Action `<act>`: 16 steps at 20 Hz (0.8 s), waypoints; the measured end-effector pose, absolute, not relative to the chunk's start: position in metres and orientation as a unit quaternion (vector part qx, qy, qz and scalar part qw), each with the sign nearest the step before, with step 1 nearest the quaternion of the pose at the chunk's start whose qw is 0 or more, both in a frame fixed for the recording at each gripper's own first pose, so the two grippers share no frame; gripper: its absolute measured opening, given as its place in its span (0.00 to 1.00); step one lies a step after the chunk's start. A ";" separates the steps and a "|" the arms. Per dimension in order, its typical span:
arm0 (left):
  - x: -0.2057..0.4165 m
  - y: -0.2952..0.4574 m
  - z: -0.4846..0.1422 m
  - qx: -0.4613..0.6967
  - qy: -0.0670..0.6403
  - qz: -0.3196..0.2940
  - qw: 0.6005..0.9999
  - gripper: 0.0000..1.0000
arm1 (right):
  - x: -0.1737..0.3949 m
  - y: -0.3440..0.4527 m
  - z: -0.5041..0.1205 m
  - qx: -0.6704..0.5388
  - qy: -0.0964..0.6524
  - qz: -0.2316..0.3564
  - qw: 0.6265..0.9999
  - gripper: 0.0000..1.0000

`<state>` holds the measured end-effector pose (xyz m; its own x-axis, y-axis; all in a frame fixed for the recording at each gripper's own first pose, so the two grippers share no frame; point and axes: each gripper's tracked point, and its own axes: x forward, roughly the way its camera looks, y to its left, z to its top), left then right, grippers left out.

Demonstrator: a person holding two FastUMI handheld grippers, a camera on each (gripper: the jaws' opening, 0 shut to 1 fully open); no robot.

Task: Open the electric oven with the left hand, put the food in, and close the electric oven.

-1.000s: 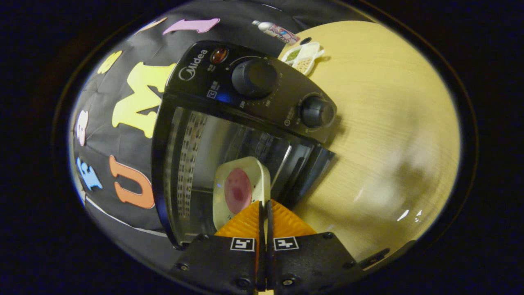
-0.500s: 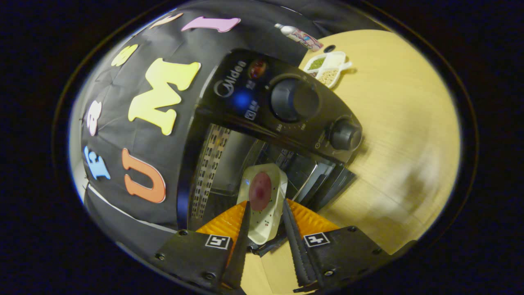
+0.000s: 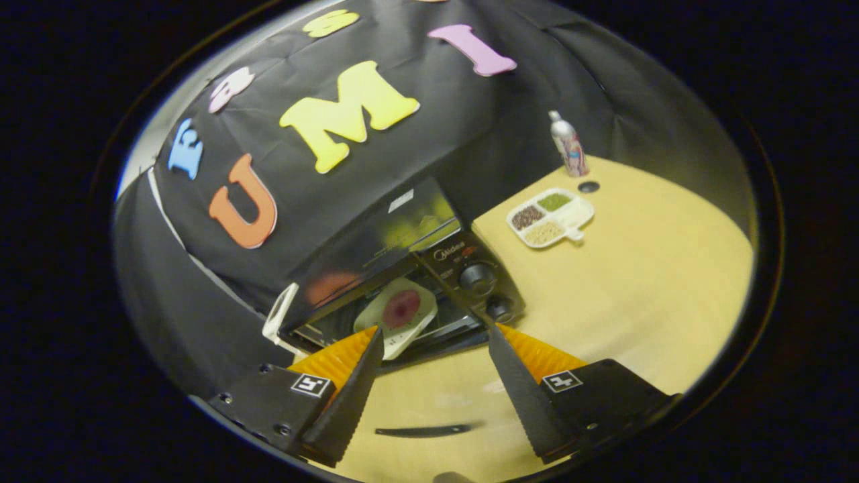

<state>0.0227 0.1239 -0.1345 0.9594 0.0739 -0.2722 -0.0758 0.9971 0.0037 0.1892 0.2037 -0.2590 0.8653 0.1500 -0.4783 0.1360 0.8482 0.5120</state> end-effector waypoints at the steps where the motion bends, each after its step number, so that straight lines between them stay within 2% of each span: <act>1: 0.021 0.121 -0.137 -0.003 0.136 0.036 0.990 0.97 | 0.178 0.192 -0.248 0.247 0.251 0.005 0.936 0.94; 5: 0.014 0.109 -0.152 -0.010 0.137 0.020 0.990 0.97 | 0.132 0.143 -0.208 0.135 0.214 -0.007 0.967 0.96; 6: 0.011 0.106 -0.159 -0.011 0.144 0.016 0.989 0.97 | 0.119 0.132 -0.199 0.114 0.205 -0.011 0.972 1.00; 7: 0.009 0.102 -0.165 -0.011 0.146 0.010 0.989 0.97 | 0.105 0.123 -0.192 0.102 0.198 -0.016 0.975 1.00; 8: 0.007 0.098 -0.170 -0.007 0.146 0.004 0.989 0.96 | 0.094 0.115 -0.186 0.095 0.193 -0.021 0.976 0.96; 9: 0.005 0.095 -0.176 -0.004 0.152 -0.001 0.988 0.97 | 0.082 0.107 -0.180 0.085 0.187 -0.027 0.978 1.00; 10: 0.004 0.092 -0.181 0.000 0.152 -0.005 0.988 0.97 | 0.073 0.098 -0.173 0.069 0.180 -0.030 0.981 0.96; 11: 0.002 0.087 -0.187 0.000 0.155 -0.009 0.988 0.96 | 0.064 0.092 -0.166 0.054 0.173 -0.030 0.983 1.00; 12: 0.003 0.083 -0.193 0.000 0.162 -0.012 0.987 0.97 | 0.057 0.086 -0.160 0.045 0.168 -0.030 0.984 1.00; 13: 0.002 0.078 -0.202 -0.005 0.169 -0.015 0.985 0.97 | 0.050 0.082 -0.155 0.042 0.166 -0.029 0.985 0.96; 14: 0.002 0.073 -0.208 -0.010 0.176 -0.016 0.984 0.97 | 0.046 0.078 -0.149 0.042 0.162 -0.028 0.986 1.00; 15: 0.004 0.068 -0.214 -0.011 0.180 -0.017 0.983 0.97 | 0.043 0.073 -0.142 0.041 0.158 -0.027 0.986 0.96; 16: 0.005 0.062 -0.221 -0.014 0.190 -0.018 0.982 0.97 | 0.040 0.066 -0.140 0.035 0.161 -0.026 0.986 1.00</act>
<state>0.0048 0.0622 -0.2214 0.9273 -0.0403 -0.3721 0.0294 0.9990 -0.0350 0.0398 0.0662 -0.1397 0.9468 -0.0403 -0.3193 0.0625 0.9963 0.0597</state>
